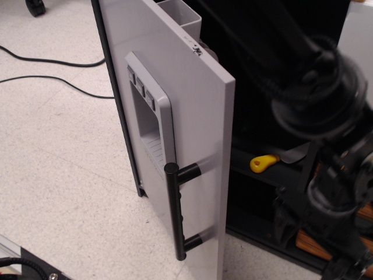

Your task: Open fridge

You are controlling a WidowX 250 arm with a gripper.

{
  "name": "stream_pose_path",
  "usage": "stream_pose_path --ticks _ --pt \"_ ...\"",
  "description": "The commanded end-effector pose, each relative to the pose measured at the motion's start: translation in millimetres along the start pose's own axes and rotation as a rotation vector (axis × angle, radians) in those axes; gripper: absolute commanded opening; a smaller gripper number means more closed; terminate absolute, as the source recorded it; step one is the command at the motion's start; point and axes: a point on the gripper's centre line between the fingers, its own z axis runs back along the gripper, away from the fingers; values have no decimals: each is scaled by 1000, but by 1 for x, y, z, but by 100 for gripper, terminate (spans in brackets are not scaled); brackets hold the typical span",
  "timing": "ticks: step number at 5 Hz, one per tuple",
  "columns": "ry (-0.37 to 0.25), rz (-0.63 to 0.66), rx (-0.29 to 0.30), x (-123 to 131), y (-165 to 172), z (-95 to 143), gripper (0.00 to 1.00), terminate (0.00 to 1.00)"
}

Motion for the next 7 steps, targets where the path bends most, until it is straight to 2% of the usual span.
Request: stream_pose_path --ticks 1,2,3,4,5,7 --pt "-51 175 61 13 66 45 100 0" --pt "-26 256 65 2 103 63 100 0" --pt "15 284 86 -12 132 79 100 0" --pt "75 323 69 -27 162 88 100 0" --pt "101 307 68 -52 189 94 100 0" --pt "68 193 103 -98 212 100 100 0"
